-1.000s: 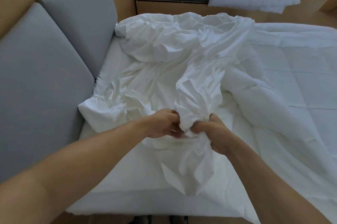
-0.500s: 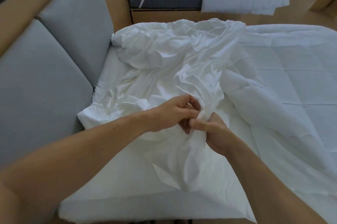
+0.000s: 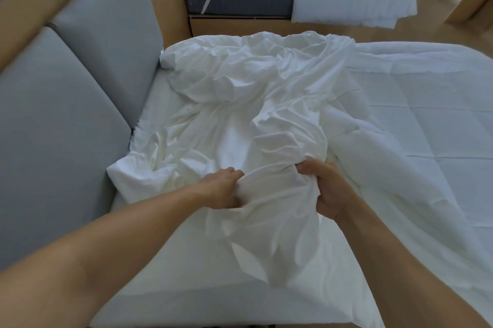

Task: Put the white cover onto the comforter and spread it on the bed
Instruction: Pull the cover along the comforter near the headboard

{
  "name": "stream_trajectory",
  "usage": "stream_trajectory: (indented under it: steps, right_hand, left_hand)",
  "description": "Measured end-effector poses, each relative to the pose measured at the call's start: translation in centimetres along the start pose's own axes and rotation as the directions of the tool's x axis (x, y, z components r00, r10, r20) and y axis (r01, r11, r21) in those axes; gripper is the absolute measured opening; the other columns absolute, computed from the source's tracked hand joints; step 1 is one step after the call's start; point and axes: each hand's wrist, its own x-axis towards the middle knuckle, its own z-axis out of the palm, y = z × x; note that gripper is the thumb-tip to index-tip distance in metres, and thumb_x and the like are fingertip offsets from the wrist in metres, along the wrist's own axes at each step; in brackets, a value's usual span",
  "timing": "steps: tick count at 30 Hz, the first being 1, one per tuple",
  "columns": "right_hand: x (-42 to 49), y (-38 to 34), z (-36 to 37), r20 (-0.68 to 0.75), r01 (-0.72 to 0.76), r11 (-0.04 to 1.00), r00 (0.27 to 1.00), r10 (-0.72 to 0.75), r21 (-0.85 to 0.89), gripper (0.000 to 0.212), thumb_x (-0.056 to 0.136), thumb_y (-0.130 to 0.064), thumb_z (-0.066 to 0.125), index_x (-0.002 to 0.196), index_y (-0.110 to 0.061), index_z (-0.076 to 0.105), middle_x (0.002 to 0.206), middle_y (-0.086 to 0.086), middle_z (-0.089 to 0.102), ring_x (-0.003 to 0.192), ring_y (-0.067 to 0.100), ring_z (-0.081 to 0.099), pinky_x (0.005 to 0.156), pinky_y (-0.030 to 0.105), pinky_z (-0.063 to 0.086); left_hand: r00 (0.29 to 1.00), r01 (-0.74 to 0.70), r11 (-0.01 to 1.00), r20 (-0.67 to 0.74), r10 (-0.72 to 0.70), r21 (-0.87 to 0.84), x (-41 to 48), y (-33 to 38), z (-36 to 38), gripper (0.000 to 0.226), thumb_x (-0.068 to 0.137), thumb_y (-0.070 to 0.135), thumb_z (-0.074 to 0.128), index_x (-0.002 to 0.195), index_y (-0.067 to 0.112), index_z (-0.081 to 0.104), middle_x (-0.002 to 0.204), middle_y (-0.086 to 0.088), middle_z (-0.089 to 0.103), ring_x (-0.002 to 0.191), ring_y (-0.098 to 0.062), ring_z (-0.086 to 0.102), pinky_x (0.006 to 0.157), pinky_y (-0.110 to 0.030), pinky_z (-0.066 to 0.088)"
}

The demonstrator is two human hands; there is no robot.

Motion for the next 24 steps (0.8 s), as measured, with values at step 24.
stream_trajectory:
  steps: [24]
  right_hand:
    - [3.4, 2.3, 3.9, 0.062, -0.045, 0.957, 0.996, 0.066, -0.287, 0.031, 0.08, 0.007, 0.056, 0.109, 0.016, 0.061, 0.094, 0.021, 0.064, 0.086, 0.034, 0.066, 0.077, 0.042, 0.057]
  left_hand:
    - [0.996, 0.075, 0.706, 0.087, -0.019, -0.704, -2.7, -1.0, -4.0, 0.059, 0.093, 0.028, 0.065, 0.147, 0.031, 0.041, 0.13, 0.008, 0.058, 0.116, -0.013, 0.06, 0.086, -0.023, 0.05]
